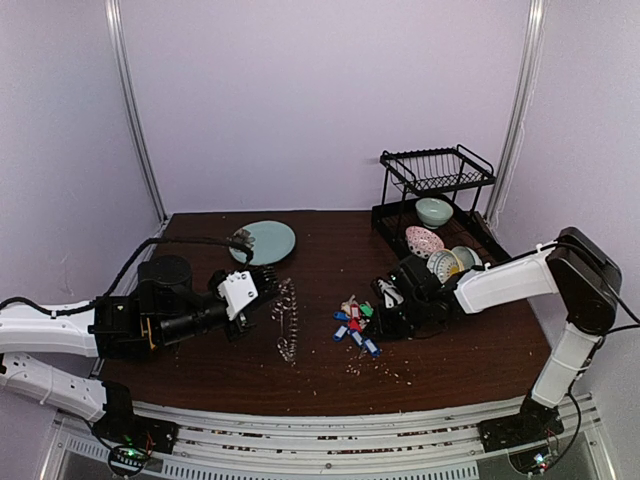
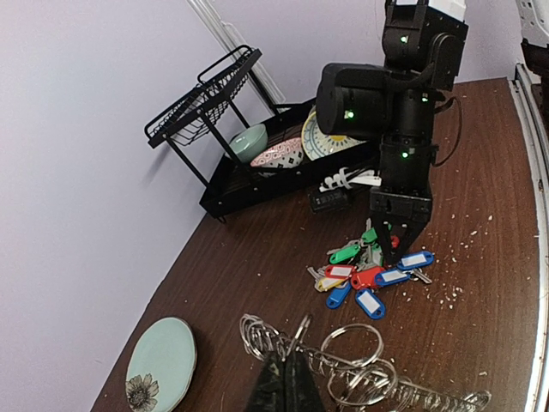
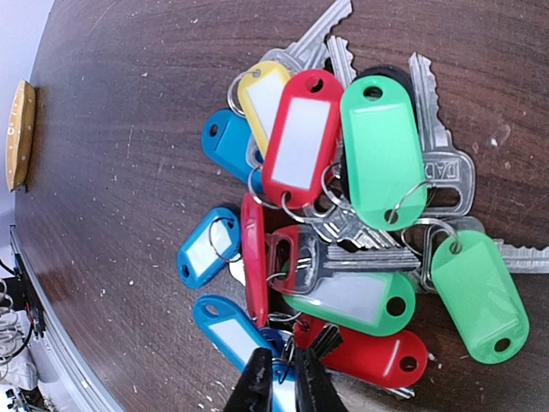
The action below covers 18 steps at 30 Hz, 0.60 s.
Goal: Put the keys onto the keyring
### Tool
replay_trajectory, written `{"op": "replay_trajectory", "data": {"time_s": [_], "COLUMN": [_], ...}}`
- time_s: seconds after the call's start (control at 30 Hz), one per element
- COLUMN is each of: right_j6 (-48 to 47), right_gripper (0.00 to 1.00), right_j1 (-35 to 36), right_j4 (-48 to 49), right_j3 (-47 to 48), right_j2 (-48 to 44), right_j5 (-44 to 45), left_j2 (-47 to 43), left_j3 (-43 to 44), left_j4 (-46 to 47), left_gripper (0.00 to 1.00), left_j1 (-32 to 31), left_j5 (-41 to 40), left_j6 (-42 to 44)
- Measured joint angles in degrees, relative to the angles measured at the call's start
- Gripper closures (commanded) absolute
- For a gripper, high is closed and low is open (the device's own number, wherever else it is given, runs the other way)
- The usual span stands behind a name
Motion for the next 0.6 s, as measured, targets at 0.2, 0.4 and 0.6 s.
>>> {"op": "replay_trajectory", "data": {"time_s": [0.2, 0.4, 0.6], "right_j6": [0.00, -0.94, -7.45], "right_gripper": [1.00, 1.00, 1.00], "right_j1": [0.00, 0.11, 0.63], "right_j4": [0.00, -1.03, -5.57], "right_j3": [0.00, 0.57, 3.19], "right_j2": [0.22, 0.35, -2.43], "right_j5": [-0.48, -0.42, 1.33], "left_j2": [0.00, -0.04, -0.26], "left_j3": [0.00, 0.00, 0.00], "left_j4": [0.00, 0.00, 0.00], "left_gripper": [1.00, 1.00, 1.00], "left_j1": [0.00, 0.00, 0.00], "left_j5": [0.02, 0.02, 0.24], "left_j6": [0.00, 0.00, 0.04]}}
